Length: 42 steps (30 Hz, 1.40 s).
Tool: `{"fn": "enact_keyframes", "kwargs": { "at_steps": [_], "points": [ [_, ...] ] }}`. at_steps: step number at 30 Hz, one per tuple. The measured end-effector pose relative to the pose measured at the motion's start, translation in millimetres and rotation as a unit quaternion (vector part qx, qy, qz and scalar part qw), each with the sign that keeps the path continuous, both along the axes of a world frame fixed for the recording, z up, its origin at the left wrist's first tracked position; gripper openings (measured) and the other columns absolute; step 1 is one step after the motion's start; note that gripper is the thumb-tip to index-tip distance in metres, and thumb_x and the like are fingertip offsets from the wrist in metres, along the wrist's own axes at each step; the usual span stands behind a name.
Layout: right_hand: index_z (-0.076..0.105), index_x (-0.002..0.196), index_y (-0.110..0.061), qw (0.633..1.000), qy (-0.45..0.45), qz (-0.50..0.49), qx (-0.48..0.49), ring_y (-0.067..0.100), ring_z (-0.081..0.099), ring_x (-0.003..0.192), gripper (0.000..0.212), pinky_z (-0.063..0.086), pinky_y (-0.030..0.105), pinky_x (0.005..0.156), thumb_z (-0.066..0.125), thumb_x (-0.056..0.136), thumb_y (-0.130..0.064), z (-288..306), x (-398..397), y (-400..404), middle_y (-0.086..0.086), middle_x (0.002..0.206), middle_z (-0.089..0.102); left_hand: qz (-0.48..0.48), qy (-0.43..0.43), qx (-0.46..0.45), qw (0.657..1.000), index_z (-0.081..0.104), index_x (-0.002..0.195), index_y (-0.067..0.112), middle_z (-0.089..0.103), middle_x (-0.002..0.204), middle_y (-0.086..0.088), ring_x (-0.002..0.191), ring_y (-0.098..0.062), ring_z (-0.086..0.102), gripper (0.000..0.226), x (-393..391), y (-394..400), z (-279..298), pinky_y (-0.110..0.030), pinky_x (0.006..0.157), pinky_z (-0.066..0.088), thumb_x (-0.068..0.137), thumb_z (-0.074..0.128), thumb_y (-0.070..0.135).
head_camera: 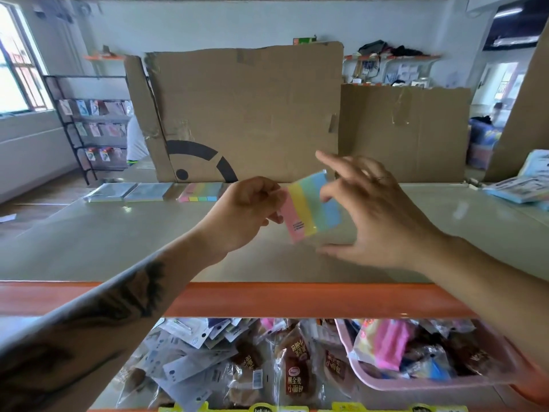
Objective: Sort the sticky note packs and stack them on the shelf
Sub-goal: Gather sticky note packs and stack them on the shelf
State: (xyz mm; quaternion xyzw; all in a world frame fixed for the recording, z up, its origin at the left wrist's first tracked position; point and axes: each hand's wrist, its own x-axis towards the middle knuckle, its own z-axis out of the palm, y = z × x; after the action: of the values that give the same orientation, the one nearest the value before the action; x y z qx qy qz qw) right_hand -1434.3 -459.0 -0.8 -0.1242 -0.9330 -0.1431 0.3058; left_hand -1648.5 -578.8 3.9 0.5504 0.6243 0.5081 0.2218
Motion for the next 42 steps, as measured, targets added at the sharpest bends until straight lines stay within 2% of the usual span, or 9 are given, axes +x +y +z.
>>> {"fn": "enact_keyframes", "kwargs": {
  "at_steps": [4, 6, 8, 11, 14, 19, 26, 36, 42],
  "points": [
    [0.053, 0.119, -0.028, 0.998, -0.046, 0.011, 0.051, 0.028, 0.051, 0.131, 0.060, 0.034, 0.051, 0.106, 0.084, 0.072, -0.052, 3, -12, 5, -0.003, 0.149, 0.052, -0.014, 0.035, -0.050, 0.998, 0.067, 0.104, 0.007, 0.072, 0.094, -0.013, 0.087, -0.019, 0.066, 0.021, -3, 4, -1, -0.046, 0.087, 0.052, 0.105, 0.055, 0.024],
    [0.051, 0.121, -0.032, 0.998, -0.063, 0.005, 0.023, 0.025, 0.053, 0.126, 0.061, 0.033, 0.050, 0.104, 0.081, 0.073, -0.055, 3, -18, 8, -0.008, 0.142, 0.055, -0.001, 0.062, -0.076, 0.995, 0.067, 0.103, 0.015, 0.070, 0.095, -0.005, 0.092, -0.025, 0.066, 0.026, -5, 5, -3, -0.041, 0.083, 0.052, 0.102, 0.055, 0.039],
    [0.048, 0.123, -0.041, 0.994, -0.082, -0.013, -0.070, 0.019, 0.052, 0.122, 0.064, 0.034, 0.047, 0.103, 0.076, 0.072, -0.066, 5, -24, 10, -0.014, 0.136, 0.056, 0.018, 0.163, -0.120, 0.979, 0.062, 0.118, 0.026, 0.067, 0.112, 0.001, 0.098, -0.027, 0.063, 0.044, -11, -2, -3, -0.043, 0.086, 0.052, 0.096, 0.048, 0.061],
    [0.049, 0.123, -0.051, 0.959, -0.122, -0.060, -0.250, 0.015, 0.051, 0.116, 0.068, 0.038, 0.044, 0.105, 0.069, 0.065, -0.082, 9, -39, 23, -0.018, 0.129, 0.058, 0.053, 0.352, -0.181, 0.917, 0.037, 0.149, 0.037, 0.050, 0.148, 0.005, 0.121, -0.021, 0.054, 0.062, -22, -20, -7, -0.039, 0.101, 0.041, 0.097, 0.035, 0.070],
    [0.048, 0.119, -0.058, 0.936, -0.160, -0.095, -0.299, 0.018, 0.055, 0.113, 0.071, 0.044, 0.043, 0.104, 0.054, 0.059, -0.095, 5, -60, 46, -0.013, 0.126, 0.060, 0.044, 0.409, -0.230, 0.882, 0.028, 0.153, 0.045, 0.032, 0.162, 0.011, 0.145, -0.019, 0.033, 0.062, -32, -34, -14, -0.042, 0.117, 0.025, 0.097, 0.030, 0.072],
    [0.047, 0.134, -0.054, 0.923, -0.215, -0.140, -0.288, 0.024, 0.045, 0.136, 0.043, 0.039, 0.046, 0.111, 0.051, 0.094, -0.069, -4, -91, 74, -0.008, 0.151, 0.042, 0.022, 0.418, -0.248, 0.874, 0.026, 0.155, 0.048, 0.021, 0.165, 0.018, 0.152, -0.011, 0.016, 0.066, -41, -34, -22, -0.046, 0.124, 0.012, 0.095, 0.027, 0.076],
    [0.036, 0.153, -0.048, 0.903, -0.234, -0.182, -0.311, 0.031, 0.033, 0.148, 0.057, 0.029, 0.040, 0.120, 0.052, 0.099, -0.060, 0, -123, 81, 0.002, 0.162, 0.030, 0.031, 0.418, -0.226, 0.879, 0.029, 0.153, 0.046, 0.024, 0.163, 0.017, 0.151, -0.013, 0.019, 0.066, -41, -33, -26, -0.046, 0.123, 0.014, 0.095, 0.028, 0.076],
    [0.026, 0.156, -0.050, 0.890, -0.238, -0.223, -0.319, 0.034, 0.015, 0.156, 0.065, 0.016, 0.052, 0.125, 0.037, 0.096, -0.074, -7, -136, 81, -0.007, 0.171, 0.017, 0.019, 0.427, -0.219, 0.877, 0.029, 0.153, 0.046, 0.024, 0.163, 0.016, 0.150, -0.013, 0.019, 0.065, -45, -31, -27, -0.046, 0.122, 0.014, 0.095, 0.026, 0.075],
    [0.006, 0.157, -0.060, 0.889, -0.218, -0.213, -0.342, 0.032, -0.006, 0.159, 0.081, 0.004, 0.058, 0.125, 0.032, 0.086, -0.089, -7, -112, 62, -0.015, 0.172, -0.006, 0.019, 0.423, -0.232, 0.876, 0.029, 0.153, 0.048, 0.025, 0.163, 0.018, 0.150, -0.012, 0.020, 0.065, -37, -32, -20, -0.045, 0.124, 0.014, 0.094, 0.028, 0.075]
  ]
}}
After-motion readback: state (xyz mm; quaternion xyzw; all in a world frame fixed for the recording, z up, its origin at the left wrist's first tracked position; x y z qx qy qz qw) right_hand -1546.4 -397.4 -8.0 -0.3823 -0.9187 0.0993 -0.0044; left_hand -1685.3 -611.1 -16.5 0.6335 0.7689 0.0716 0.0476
